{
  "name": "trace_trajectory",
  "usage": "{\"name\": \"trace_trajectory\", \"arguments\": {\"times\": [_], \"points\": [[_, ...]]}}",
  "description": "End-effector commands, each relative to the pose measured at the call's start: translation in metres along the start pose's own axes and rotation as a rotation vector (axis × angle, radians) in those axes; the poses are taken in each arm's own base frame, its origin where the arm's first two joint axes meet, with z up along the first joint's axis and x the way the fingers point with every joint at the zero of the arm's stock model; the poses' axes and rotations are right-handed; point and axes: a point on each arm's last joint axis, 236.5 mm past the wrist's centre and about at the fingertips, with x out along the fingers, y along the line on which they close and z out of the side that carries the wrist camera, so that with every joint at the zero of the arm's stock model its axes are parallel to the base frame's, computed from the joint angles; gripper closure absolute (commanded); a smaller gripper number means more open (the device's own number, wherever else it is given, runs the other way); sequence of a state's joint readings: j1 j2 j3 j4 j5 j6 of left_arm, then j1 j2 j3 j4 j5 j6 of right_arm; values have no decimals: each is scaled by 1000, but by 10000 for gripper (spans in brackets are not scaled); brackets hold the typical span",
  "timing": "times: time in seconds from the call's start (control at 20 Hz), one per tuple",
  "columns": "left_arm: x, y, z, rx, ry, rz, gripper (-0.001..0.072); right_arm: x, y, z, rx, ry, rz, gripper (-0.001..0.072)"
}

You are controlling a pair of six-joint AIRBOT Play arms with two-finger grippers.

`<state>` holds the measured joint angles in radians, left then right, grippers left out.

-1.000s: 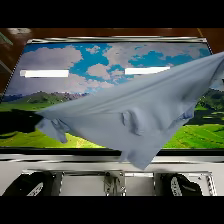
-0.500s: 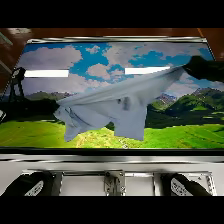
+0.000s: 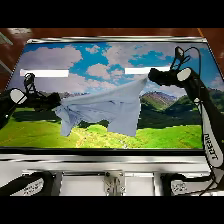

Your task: Fold the shirts.

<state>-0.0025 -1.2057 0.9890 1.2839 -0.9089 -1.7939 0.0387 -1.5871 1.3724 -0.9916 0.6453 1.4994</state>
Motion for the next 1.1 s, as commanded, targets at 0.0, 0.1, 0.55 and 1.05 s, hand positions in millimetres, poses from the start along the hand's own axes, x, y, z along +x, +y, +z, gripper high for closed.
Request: {"name": "trace_trajectory", "arguments": {"times": [0.0, 0.1, 0.55, 1.05], "points": [[4, 21, -6, -37, 83, 33, 314, 12, 13, -16, 7, 45, 41, 153], [-22, 59, -13, 19, 184, 132, -13, -8, 2, -18, -50, 92, 24, 153], [-18, 74, -143, -135, 581, -47, -13, -71, -90, -117, -15, 579, -87, 153], [40, 50, -165, -126, 528, -67, -13, -54, -86, -114, -6, 512, -79, 153]]}}
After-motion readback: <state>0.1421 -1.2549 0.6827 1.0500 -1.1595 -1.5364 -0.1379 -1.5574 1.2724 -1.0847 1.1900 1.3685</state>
